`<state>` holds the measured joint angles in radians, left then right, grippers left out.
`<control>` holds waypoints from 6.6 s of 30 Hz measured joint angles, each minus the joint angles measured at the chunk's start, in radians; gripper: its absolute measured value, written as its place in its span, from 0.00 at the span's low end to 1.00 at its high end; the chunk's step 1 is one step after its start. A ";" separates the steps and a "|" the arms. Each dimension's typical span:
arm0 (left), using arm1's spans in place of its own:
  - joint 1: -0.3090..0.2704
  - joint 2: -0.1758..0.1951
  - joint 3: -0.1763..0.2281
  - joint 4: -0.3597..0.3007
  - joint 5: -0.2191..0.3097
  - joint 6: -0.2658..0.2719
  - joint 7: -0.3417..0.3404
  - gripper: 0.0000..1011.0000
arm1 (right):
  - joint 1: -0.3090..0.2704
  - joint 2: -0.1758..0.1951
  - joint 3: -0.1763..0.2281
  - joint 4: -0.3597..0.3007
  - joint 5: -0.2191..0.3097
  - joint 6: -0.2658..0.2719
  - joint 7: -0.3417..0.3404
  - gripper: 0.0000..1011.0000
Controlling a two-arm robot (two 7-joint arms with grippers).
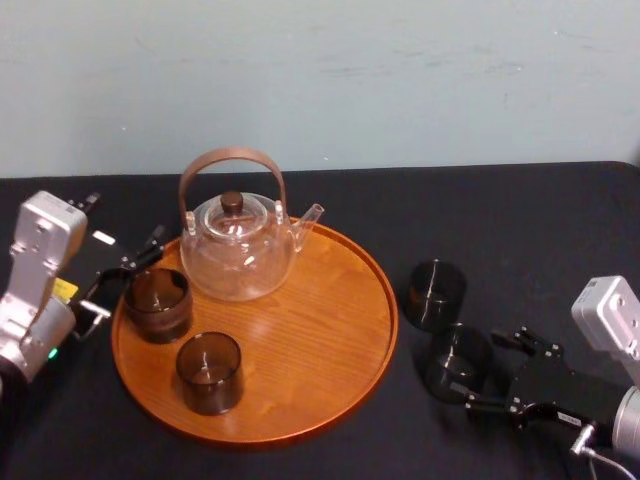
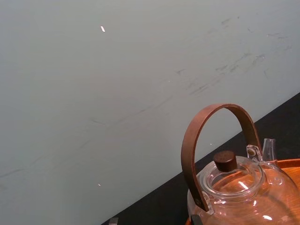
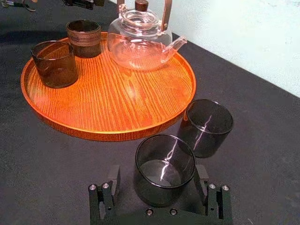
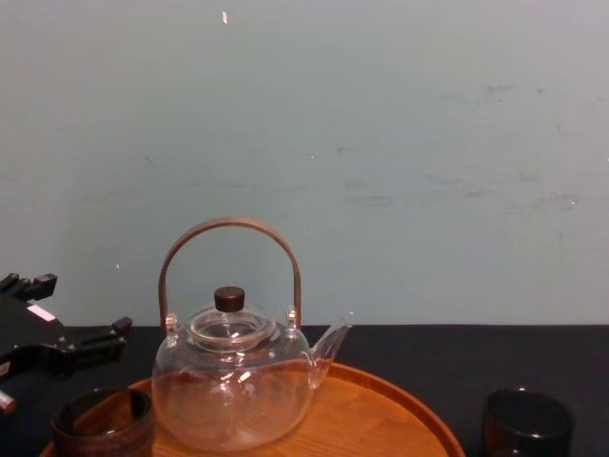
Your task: Pick up the glass from the table and place it on the tray.
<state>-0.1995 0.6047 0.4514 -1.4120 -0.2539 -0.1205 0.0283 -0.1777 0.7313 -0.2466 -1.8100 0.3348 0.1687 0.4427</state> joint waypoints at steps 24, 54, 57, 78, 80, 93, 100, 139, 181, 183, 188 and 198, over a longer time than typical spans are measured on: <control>0.000 0.000 0.000 0.000 0.000 0.000 0.000 0.99 | 0.039 -0.032 -0.013 0.040 0.001 0.025 0.017 0.99; 0.000 0.000 0.000 0.000 0.000 0.000 0.000 0.99 | 0.118 -0.053 -0.056 0.106 0.022 0.059 0.026 0.99; 0.000 0.000 0.000 0.000 0.000 0.000 0.000 0.99 | 0.123 -0.054 -0.061 0.109 0.023 0.061 0.026 0.99; 0.000 0.000 0.000 0.000 0.000 0.000 0.000 0.99 | 0.128 -0.054 -0.065 0.111 0.022 0.064 0.025 0.91; 0.000 0.000 0.000 0.000 0.000 0.000 0.000 0.99 | 0.127 -0.054 -0.065 0.111 0.022 0.064 0.025 0.89; 0.000 0.000 0.000 0.000 0.000 0.000 0.000 0.99 | 0.126 -0.054 -0.064 0.110 0.022 0.063 0.025 0.89; 0.000 0.000 0.000 0.000 0.000 0.000 0.000 0.99 | 0.126 -0.054 -0.064 0.110 0.022 0.063 0.025 0.89; 0.000 0.000 0.000 0.000 0.000 0.000 0.000 0.99 | 0.233 0.000 -0.129 0.018 0.106 0.033 0.117 0.89; 0.000 0.000 0.000 0.000 0.000 0.000 0.000 0.99 | 0.455 -0.112 -0.340 0.168 0.039 0.029 0.185 0.89; 0.000 0.000 0.000 0.000 0.000 0.000 0.000 0.99 | 0.461 -0.117 -0.349 0.176 0.038 0.025 0.190 0.89; 0.000 0.000 0.000 0.000 0.000 0.000 0.000 0.99 | 0.472 -0.129 -0.366 0.189 0.036 0.019 0.199 0.89; 0.000 0.000 0.000 0.000 0.000 0.000 0.000 0.99 | 0.489 -0.153 -0.391 0.221 0.031 0.009 0.204 0.89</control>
<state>-0.1995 0.6047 0.4514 -1.4119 -0.2539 -0.1205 0.0283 0.3113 0.5782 -0.6375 -1.5887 0.3657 0.1778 0.6466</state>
